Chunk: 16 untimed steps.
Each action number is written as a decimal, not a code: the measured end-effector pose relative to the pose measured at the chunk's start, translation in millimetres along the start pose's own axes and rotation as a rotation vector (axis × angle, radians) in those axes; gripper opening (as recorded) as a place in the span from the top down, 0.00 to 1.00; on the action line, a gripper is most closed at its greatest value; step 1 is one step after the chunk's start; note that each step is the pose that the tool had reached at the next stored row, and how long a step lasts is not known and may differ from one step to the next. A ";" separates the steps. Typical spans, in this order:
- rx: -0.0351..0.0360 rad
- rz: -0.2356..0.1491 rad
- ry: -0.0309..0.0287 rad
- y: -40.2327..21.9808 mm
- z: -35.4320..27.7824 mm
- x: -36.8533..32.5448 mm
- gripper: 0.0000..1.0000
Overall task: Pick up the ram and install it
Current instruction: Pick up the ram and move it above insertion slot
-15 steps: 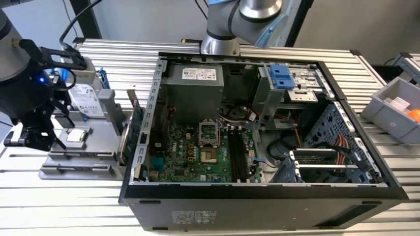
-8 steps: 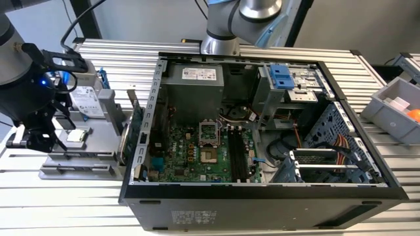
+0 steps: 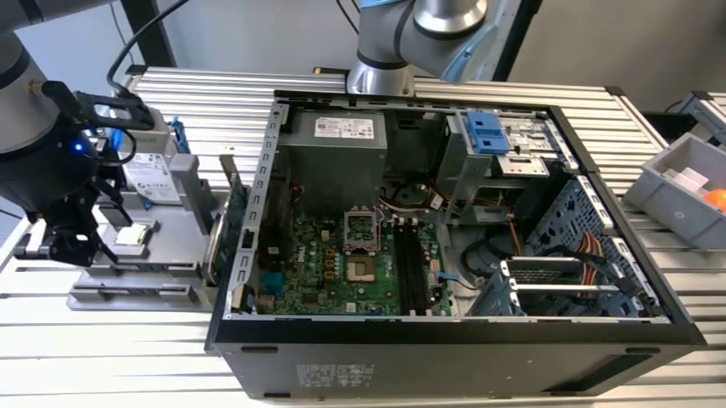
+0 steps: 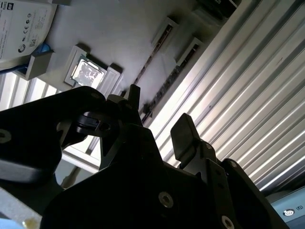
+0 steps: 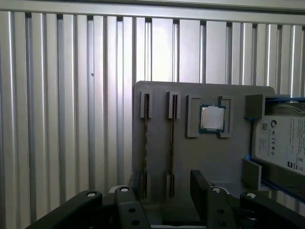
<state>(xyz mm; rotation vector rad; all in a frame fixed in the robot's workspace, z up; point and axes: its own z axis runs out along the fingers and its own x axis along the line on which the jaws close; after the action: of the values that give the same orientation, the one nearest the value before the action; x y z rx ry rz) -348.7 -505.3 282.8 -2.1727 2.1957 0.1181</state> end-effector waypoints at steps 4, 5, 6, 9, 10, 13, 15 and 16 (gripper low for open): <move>-0.0001 0.000 0.0001 0.0 2.8 0.3 0.00; -0.0002 0.000 0.0001 0.0 3.4 0.3 0.00; -0.0001 0.000 0.0001 0.1 4.2 0.3 0.00; -0.0012 0.000 0.0002 0.1 6.0 1.2 0.00; -0.0021 0.000 0.0002 0.1 6.7 1.6 0.00; -0.0059 0.001 0.0006 0.0 8.8 2.4 0.00; -0.0086 0.001 0.0014 0.0 10.2 2.9 0.00; -0.0097 0.001 0.0019 0.0 10.9 3.0 0.00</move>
<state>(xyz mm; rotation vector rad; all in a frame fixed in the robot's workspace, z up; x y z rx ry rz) -349.0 -507.3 271.6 -2.1776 2.2019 0.1270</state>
